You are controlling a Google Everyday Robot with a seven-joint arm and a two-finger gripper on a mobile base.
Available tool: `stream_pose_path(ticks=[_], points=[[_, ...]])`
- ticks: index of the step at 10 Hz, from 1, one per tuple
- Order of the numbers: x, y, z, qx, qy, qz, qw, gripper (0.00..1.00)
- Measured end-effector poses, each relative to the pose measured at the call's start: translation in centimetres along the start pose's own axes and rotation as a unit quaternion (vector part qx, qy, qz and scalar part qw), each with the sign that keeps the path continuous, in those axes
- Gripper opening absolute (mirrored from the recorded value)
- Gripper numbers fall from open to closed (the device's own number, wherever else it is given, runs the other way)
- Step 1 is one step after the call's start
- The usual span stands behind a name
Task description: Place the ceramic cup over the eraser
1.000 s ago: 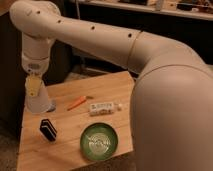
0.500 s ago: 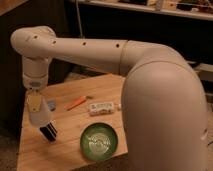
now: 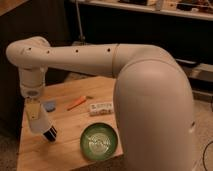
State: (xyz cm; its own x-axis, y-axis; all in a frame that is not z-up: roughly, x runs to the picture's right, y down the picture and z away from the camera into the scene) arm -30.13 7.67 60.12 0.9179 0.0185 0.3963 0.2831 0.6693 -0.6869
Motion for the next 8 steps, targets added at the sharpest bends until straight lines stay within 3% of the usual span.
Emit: stream_pose_path(ticks=[5, 8], points=[[2.3, -3.1, 0.7, 0.019, 0.014, 0.039, 0.9990, 0.00], [2.1, -2.8, 1.3, 0.013, 0.013, 0.041, 0.9990, 0.00]])
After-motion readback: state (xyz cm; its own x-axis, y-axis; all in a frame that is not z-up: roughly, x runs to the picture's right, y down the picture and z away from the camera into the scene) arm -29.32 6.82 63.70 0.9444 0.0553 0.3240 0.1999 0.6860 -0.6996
